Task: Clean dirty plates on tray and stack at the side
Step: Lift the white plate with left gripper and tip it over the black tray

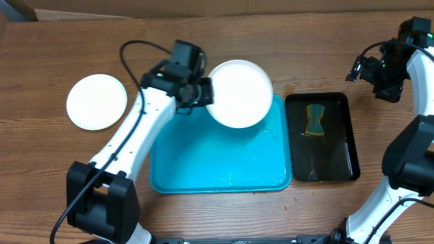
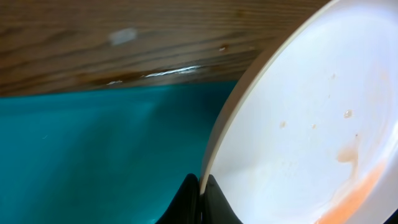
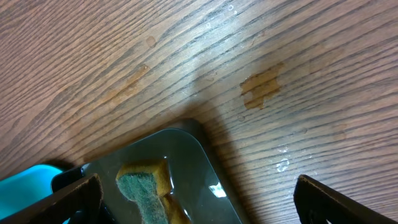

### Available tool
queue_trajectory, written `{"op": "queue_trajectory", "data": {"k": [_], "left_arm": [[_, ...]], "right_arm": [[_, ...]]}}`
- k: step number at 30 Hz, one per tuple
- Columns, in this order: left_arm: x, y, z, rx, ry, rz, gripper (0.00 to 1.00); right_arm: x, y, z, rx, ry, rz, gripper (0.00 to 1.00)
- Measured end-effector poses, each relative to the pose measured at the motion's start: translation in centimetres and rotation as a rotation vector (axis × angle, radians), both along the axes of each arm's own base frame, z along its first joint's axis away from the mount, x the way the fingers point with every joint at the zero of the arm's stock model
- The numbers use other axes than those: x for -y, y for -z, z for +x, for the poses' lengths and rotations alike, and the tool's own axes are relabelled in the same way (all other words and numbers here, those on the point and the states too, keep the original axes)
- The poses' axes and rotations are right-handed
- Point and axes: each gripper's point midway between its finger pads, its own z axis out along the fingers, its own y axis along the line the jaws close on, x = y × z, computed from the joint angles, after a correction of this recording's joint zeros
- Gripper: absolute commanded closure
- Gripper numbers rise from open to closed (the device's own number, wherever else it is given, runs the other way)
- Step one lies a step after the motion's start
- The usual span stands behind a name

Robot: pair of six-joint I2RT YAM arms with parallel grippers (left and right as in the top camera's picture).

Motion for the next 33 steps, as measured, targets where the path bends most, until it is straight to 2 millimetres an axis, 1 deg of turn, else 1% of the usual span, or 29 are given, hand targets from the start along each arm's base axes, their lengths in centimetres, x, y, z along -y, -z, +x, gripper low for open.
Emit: {"op": "queue_trajectory", "data": {"k": [6, 10, 12, 14, 19, 21, 23, 26, 28, 30, 33], "left_arm": [[5.7, -1.3, -0.4, 0.138, 0.103, 0.038, 0.96], [10.3, -2.5, -1.6, 0.255, 0.174, 0.059, 0.96], [12.2, -3.2, -2.2, 0.308, 0.196, 0.064, 0.96], [14.0, -3.9, -2.9, 0.362, 0.214, 0.070, 0.96], [17.6, -5.4, -4.6, 0.478, 0.258, 0.086, 0.96], [18.8, -5.6, -4.9, 0.527, 0.296, 0.107, 0.96], [19.8, -5.3, -5.1, 0.569, 0.345, 0.144, 0.96], [20.8, -4.6, -5.3, 0.635, 0.416, 0.241, 0.96], [21.2, -4.8, -5.3, 0.696, 0.440, 0.315, 0.96], [21.8, -6.0, -5.4, 0.785, 0.460, 0.392, 0.96], [22.9, -8.5, -5.9, 0.924, 0.479, 0.499, 0.96]], "right_arm": [[0.0, 0.0, 0.0, 0.000, 0.000, 0.001, 0.00], [-0.1, 0.0, 0.0, 0.000, 0.000, 0.003, 0.00], [-0.1, 0.0, 0.0, 0.001, 0.000, 0.003, 0.00], [-0.1, 0.0, 0.0, 0.000, 0.000, 0.004, 0.00], [-0.1, 0.0, 0.0, 0.001, -0.001, 0.006, 0.00], [-0.1, 0.0, 0.0, 0.002, -0.001, 0.006, 0.00], [-0.1, 0.0, 0.0, 0.002, -0.001, 0.005, 0.00], [-0.1, 0.0, 0.0, 0.001, -0.001, 0.006, 0.00], [-0.1, 0.0, 0.0, 0.001, 0.000, 0.006, 0.00], [-0.1, 0.0, 0.0, 0.001, -0.001, 0.006, 0.00], [-0.1, 0.0, 0.0, 0.001, -0.001, 0.006, 0.00]]}}
